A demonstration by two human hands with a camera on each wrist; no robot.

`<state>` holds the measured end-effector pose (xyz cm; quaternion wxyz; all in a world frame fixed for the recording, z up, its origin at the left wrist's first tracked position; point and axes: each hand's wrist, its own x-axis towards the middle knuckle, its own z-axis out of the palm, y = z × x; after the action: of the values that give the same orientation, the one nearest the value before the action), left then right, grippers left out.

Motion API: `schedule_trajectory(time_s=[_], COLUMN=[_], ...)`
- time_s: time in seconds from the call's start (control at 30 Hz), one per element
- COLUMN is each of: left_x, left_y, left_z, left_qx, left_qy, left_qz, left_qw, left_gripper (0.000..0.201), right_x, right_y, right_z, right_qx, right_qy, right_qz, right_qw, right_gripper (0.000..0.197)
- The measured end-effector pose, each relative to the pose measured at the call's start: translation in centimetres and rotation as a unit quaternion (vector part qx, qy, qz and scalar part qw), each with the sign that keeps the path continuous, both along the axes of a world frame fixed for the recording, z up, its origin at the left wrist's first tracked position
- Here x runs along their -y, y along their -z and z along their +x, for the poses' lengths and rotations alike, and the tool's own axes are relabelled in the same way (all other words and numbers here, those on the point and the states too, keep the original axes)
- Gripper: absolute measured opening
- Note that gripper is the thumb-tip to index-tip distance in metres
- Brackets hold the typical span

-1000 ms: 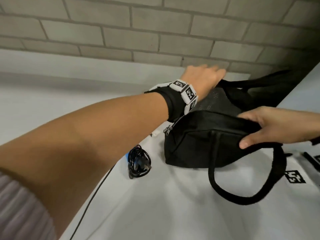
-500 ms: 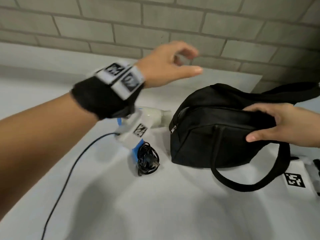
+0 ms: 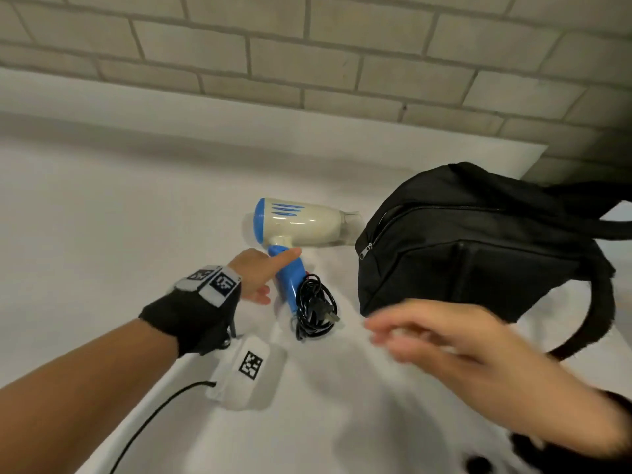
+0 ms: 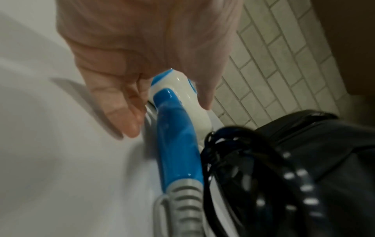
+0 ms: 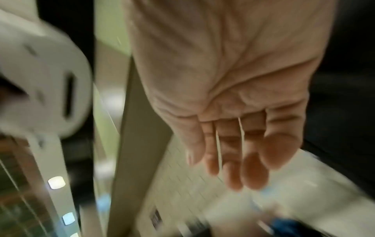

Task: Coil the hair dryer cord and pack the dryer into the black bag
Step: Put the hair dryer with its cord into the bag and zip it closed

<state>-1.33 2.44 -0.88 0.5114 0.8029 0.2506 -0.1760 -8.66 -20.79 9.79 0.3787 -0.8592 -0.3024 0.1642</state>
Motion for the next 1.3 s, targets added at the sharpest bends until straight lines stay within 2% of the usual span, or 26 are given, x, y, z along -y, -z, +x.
schedule_trajectory(time_s=[0.07,0.13,0.2,0.27,0.37,0.47,0.57,0.67,0.73,0.83,0.9,1.0,1.1,1.2,1.23,1.3], left_x=[0.5,0.6,0.5,0.6,0.5,0.4,0.2,-0.1,-0.3,-0.3,-0.4,-0.9,-1.1,-1.7,-2.0,-2.7], left_y=[0.2,0.4,0.5,0.4,0.3,0.7,1.2,1.3,1.5,1.9,2.1,2.6,3.0,2.9,2.7,2.3], left_z=[0.8,1.2,1.3,1.2,0.9,0.5,0.0,-0.5,-0.9,-1.8,-2.4,-3.2,-4.1,-4.8,-5.0,-4.9], left_qx=[0.007,0.018,0.029,0.039,0.063,0.082,0.105,0.132,0.150,0.153,0.127,0.069,0.032,0.014,0.005,-0.003], left_qy=[0.012,0.020,0.012,-0.008,-0.035,-0.048,-0.062,-0.064,-0.069,-0.065,-0.089,-0.105,-0.103,-0.097,-0.094,-0.073], left_qz=[0.017,0.042,0.031,-0.001,-0.043,-0.063,-0.062,-0.087,-0.124,-0.181,-0.269,-0.373,-0.447,-0.502,-0.518,-0.519], left_qw=[1.000,0.999,0.999,0.999,0.997,0.993,0.991,0.985,0.979,0.969,0.951,0.919,0.888,0.859,0.850,0.852], left_gripper=[0.058,0.061,0.057,0.044,0.025,0.031,0.044,0.042,0.039,0.033,0.025,0.006,0.028,0.039,0.050,0.067], right_x=[-1.9,-3.8,-5.3,-6.7,-7.4,-7.3,-7.8,-7.7,-7.5,-8.1,-8.8,-9.4,-9.9,-10.4,-10.5,-10.5], right_y=[5.1,9.3,11.5,12.4,12.4,11.8,10.9,10.0,9.1,8.4,8.3,8.7,9.4,9.9,10.0,9.9], right_z=[2.1,4.2,5.6,6.3,7.0,7.0,6.4,6.1,6.2,6.4,6.7,7.2,7.3,7.4,7.6,8.0], right_qx=[-0.006,-0.023,-0.057,-0.068,-0.087,-0.145,-0.194,-0.217,-0.243,-0.217,-0.199,-0.216,-0.244,-0.263,-0.268,-0.274], right_qy=[0.029,0.098,0.127,0.116,0.100,0.116,0.093,0.080,0.067,0.049,0.048,0.048,0.040,0.020,0.014,0.002], right_qz=[-0.071,-0.093,-0.081,-0.080,-0.094,-0.098,-0.044,0.029,0.092,0.111,0.110,0.103,0.111,0.102,0.097,0.082], right_qw=[0.997,0.991,0.987,0.988,0.987,0.978,0.976,0.973,0.963,0.969,0.973,0.970,0.963,0.959,0.959,0.958], right_gripper=[0.037,0.048,0.048,0.040,0.038,0.040,0.037,0.039,0.040,0.037,0.037,0.035,0.035,0.035,0.034,0.034])
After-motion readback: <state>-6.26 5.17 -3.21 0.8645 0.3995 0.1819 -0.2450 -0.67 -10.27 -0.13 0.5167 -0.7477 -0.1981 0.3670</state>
